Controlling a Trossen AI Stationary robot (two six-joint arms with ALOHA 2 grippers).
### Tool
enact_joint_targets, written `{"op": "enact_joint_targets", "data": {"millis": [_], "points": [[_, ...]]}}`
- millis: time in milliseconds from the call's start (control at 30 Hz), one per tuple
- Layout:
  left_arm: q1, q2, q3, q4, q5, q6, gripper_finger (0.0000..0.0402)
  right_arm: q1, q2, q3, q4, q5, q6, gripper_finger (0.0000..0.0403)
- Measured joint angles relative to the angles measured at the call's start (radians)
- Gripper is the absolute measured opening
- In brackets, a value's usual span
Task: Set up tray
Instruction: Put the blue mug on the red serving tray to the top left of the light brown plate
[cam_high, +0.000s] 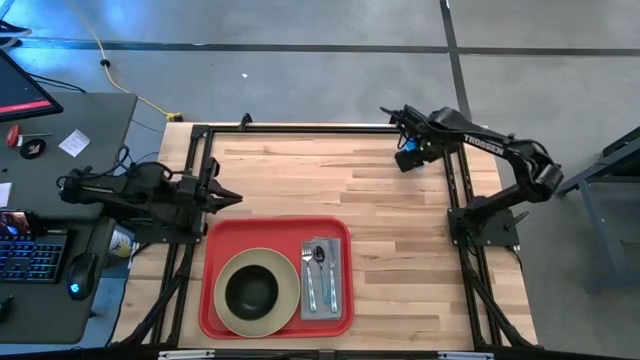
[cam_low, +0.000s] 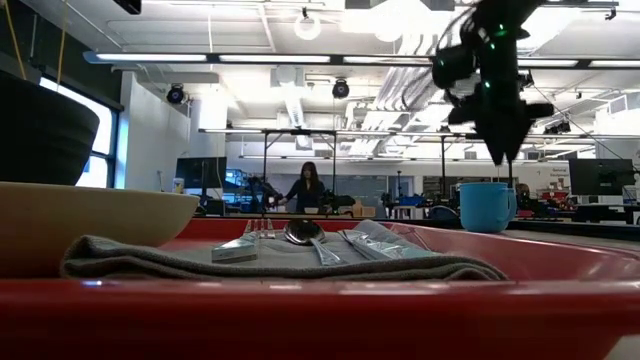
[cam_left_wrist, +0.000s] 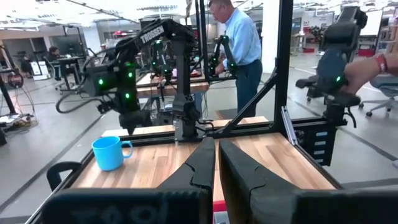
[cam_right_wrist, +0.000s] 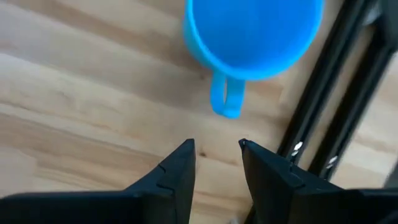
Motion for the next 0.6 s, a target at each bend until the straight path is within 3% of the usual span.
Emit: {"op": "enact_joint_targets", "data": {"millis": [300,600], "points": [[0.0,-0.001,0.0,-0.004,-0.002,-0.017,0.0056,-0.069,0.0,-0.171,0.173,-0.02,-0.094,0.0125],[0.0,-0.001,0.0,-0.005,-0.002,-0.015,0.0056,-0.119,-0.001,-0.191,0.268,0.015,-0.118,0.0124]]}}
